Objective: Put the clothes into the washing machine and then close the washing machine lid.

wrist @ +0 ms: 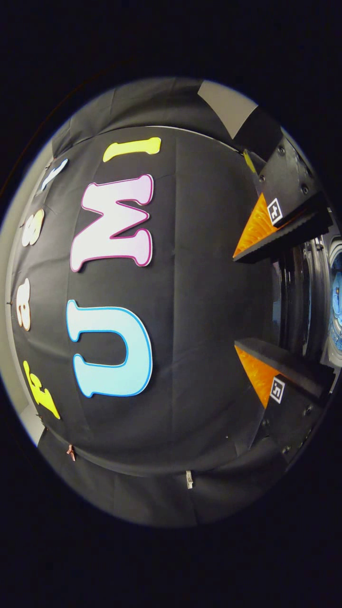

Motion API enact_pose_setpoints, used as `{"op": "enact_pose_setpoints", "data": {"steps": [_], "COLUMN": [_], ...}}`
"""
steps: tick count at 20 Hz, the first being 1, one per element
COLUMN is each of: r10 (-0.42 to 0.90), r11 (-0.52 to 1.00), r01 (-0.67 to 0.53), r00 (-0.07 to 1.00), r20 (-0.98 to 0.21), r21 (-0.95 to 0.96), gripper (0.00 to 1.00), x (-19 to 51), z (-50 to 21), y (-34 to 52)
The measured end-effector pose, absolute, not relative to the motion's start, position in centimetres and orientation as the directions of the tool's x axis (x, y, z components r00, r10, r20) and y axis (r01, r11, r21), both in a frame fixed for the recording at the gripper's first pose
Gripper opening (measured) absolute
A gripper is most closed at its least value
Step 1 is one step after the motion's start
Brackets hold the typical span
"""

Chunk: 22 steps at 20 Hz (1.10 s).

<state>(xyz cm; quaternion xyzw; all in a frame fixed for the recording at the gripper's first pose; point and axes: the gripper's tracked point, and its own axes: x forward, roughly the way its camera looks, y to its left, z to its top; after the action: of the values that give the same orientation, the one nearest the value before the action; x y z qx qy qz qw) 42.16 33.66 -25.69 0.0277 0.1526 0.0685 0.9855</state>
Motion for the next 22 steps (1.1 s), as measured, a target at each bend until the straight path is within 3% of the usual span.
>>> {"op": "enact_pose_setpoints", "data": {"steps": [22], "r10": [0.166], "r11": [0.986], "r01": [-0.153], "r00": [0.942], "r20": [-0.291], "r21": [0.067], "gripper": [0.99], "x": [35.7], "z": [-25.3], "y": [33.5]}}
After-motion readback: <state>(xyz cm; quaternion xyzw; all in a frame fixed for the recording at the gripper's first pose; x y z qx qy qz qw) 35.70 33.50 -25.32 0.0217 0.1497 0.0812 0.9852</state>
